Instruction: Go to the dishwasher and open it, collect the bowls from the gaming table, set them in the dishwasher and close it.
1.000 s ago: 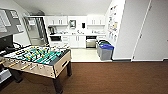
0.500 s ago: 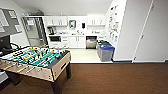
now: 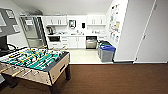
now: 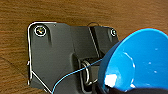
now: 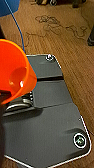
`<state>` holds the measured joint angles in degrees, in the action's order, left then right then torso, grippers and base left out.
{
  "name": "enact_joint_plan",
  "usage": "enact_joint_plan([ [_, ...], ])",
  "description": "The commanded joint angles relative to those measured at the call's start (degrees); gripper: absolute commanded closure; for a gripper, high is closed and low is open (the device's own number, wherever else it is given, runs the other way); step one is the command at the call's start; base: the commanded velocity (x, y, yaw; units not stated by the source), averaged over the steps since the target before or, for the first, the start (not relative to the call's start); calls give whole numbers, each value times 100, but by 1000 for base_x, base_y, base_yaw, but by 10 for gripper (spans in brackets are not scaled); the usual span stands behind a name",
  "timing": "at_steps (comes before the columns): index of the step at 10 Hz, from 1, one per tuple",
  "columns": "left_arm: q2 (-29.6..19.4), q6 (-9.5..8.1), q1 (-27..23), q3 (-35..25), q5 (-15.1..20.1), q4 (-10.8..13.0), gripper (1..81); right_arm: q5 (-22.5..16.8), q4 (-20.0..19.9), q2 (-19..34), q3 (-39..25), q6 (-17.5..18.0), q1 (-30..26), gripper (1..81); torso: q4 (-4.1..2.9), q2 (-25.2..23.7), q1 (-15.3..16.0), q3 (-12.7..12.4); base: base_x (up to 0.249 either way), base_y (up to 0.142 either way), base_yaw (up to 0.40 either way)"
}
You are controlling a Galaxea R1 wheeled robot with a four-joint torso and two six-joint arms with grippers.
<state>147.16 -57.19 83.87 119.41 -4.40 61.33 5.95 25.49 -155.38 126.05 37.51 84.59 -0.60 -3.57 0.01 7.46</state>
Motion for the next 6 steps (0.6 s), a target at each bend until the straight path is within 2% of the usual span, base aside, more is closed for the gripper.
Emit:
enact_joint_plan([
  [1, -152, 23, -278, -93, 71, 63, 811, -191, 88, 92, -99, -7, -289, 811, 0, 0, 0, 0, 163, 0, 0],
  [6, -134, 23, -279, -84, 71, 63, 811, -191, 96, 84, -64, -7, -280, 811, 0, 0, 0, -2, 164, 0, 0],
])
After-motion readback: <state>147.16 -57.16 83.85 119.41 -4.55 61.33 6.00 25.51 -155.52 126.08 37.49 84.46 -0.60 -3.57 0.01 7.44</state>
